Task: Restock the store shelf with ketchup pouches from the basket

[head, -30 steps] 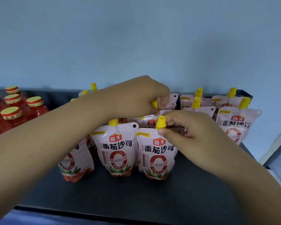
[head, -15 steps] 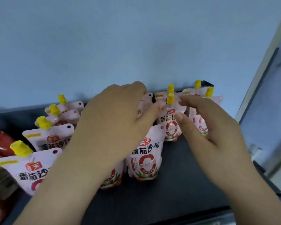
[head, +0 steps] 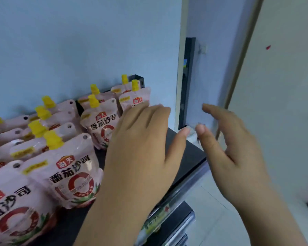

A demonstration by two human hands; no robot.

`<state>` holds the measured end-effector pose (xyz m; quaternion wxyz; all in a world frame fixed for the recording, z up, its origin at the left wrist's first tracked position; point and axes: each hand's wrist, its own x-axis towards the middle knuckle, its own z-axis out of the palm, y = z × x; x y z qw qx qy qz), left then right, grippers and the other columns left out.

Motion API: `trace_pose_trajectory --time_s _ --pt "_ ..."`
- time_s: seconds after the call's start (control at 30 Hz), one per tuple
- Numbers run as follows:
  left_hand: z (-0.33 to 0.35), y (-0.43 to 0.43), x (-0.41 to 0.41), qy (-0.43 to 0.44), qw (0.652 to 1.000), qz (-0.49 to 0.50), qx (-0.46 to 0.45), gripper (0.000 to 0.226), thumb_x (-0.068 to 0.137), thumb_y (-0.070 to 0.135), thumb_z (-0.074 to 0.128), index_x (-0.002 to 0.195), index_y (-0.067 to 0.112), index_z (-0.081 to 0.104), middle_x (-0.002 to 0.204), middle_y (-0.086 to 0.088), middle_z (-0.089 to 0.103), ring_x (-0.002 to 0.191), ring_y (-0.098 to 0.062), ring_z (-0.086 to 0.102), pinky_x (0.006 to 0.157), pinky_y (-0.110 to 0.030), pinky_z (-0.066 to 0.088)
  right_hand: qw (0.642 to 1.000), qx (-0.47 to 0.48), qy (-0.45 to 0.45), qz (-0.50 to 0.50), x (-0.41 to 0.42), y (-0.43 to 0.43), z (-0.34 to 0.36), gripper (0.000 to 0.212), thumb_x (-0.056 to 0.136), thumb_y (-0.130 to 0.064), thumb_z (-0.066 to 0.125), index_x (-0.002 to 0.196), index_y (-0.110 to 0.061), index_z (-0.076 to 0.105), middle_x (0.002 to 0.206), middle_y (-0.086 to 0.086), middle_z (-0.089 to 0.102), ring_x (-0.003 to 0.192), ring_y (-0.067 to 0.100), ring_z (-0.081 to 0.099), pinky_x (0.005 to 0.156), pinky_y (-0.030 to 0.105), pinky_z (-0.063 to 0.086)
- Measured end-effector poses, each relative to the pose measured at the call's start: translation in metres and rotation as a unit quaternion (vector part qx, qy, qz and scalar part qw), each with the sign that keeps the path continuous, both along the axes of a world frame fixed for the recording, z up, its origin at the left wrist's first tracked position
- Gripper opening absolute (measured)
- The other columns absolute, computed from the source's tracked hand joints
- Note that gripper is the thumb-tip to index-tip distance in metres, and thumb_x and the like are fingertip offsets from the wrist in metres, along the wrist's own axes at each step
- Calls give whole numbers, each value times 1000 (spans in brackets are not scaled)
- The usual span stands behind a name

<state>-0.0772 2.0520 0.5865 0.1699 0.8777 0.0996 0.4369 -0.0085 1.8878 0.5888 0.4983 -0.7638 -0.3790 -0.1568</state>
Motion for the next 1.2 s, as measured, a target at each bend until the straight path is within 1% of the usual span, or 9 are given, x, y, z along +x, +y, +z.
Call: trace_pose_trajectory --time_s 0.1,0.2,0.37,0.47,0.6,0.73,0.87,1.0,1.2 --pt "16 -37 11 65 996 -42 53 45 96 45 53 126 14 62 130 -3 65 133 -27 51 111 -53 41 995 -24 11 -97 14 -34 -2 47 98 -55 44 140 -37 51 138 -26 51 119 -14 46 95 -3 30" --pt "23 -81 39 100 989 -73 84 49 99 51 44 129 16 61 131 1 66 135 -23 50 117 -48 36 985 -30 0 -171 31 -85 0 48 97 -54 44 141 -35 51 140 -24 52 119 -15 46 94 -1 32" --pt "10 -156 120 89 976 -178 91 51 100 51 41 131 15 60 135 0 64 138 -25 47 118 -49 32 957 -55 7 -284 67 -177 -7 54 98 -57 41 147 -34 44 153 -11 48 142 10 43 112 38 43" --pt "3 -211 164 74 962 -246 96 49 101 48 44 131 14 61 135 0 64 138 -24 48 120 -48 29 937 -78 11 -341 88 -232 -11 57 101 -57 40 150 -30 42 154 -11 44 142 16 46 113 43 43" --pt "-9 -287 214 59 947 -296 107 49 101 46 45 134 12 60 138 -1 62 138 -25 48 119 -48 31 912 -98 25 -398 111 -308 -17 58 102 -53 43 153 -26 40 150 -20 41 149 7 32 111 24 28" --pt "-23 -365 253 65 930 -347 106 52 101 47 44 135 11 59 139 -3 62 139 -26 47 116 -50 34 891 -64 63 -446 121 -382 -31 58 99 -55 43 153 -33 39 150 -25 38 150 2 29 110 18 29" --pt "-36 -438 286 79 899 -414 121 53 100 48 45 136 10 59 140 -4 61 139 -27 46 114 -52 37 844 -48 97 -525 129 -447 -45 57 99 -52 45 152 -31 41 158 -14 40 151 5 29 88 -9 28" --pt "-47 -506 323 101 861 -480 137 56 100 50 42 138 12 57 143 -2 59 140 -26 45 115 -50 36 793 -63 102 -598 144 -505 -58 56 101 -49 47 152 -28 42 157 -13 43 152 3 25 108 17 25" --pt "-60 -608 396 79 804 -566 163 53 99 47 49 133 9 61 138 -7 62 137 -30 48 110 -51 41 716 -43 134 -684 177 -582 -63 54 101 -47 49 151 -27 44 155 -14 43 151 2 27 108 18 23"
